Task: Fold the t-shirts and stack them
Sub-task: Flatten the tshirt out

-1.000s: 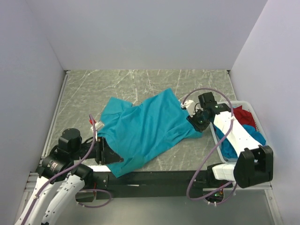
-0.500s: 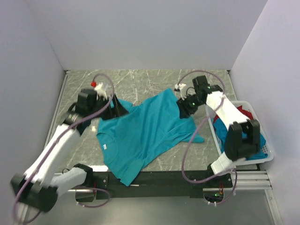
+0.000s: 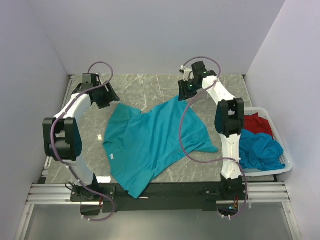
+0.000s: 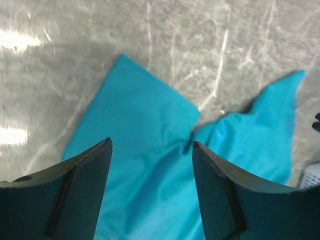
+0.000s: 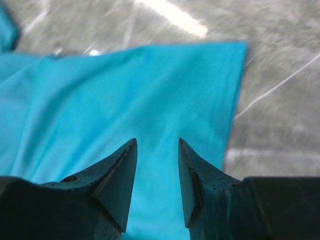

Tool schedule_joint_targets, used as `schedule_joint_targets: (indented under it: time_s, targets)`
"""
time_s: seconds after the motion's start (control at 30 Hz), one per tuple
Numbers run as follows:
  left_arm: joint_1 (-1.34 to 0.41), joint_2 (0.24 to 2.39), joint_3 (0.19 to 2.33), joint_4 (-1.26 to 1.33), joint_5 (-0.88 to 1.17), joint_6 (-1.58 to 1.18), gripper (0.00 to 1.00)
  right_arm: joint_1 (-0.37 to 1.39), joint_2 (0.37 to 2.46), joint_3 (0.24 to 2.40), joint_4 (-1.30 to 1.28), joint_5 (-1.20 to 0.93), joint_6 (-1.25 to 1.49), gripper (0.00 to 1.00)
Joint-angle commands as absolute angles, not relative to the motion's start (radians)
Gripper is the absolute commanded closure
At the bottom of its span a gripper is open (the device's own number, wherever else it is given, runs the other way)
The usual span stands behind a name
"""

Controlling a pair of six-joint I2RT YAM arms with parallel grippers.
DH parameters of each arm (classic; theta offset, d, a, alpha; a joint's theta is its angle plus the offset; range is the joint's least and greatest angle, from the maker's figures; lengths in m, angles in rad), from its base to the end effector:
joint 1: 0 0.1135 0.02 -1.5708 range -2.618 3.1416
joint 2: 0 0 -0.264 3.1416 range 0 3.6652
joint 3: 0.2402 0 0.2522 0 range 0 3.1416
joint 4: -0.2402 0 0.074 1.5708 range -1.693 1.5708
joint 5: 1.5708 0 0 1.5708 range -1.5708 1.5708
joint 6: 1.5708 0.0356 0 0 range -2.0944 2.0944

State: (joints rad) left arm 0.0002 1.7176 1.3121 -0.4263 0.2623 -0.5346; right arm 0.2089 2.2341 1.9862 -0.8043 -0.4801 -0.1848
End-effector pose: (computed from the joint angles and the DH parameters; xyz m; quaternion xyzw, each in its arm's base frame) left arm 0.3804 -0.0092 0.2531 -0.1987 0.9041 -0.2122 0.3131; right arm 0.4731 0.1171 0.2279 -0.2434 0.9088 0.2328 0.2463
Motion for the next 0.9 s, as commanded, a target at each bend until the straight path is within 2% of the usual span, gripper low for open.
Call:
schedule_joint_targets:
  time_s: [0.0,0.2,0.43,0.87]
  targets:
    - [-0.003,1.769,1.393,-0.416,0.239,-0.476,0.29,0.202,2.321,2.098,-0.787,-0.416,-0.035,0.54]
    - [-0.003,1.830,1.428,-0.414,0.252,-0.446,0.29,0.190,2.433,2.227,-0.724,-0.364,0.040,0.54]
    - [-0.003,1.847,1.427,-0.419,0.255,-0.430,0.29,0.169,2.534,2.382,-0.716,-0.396,0.120,0.54]
    - [-0.003,1.790,1.362,-0.407,0.310,-0.440,0.29,0.166,2.609,2.451,-0.759,-0.434,0.179,0.55]
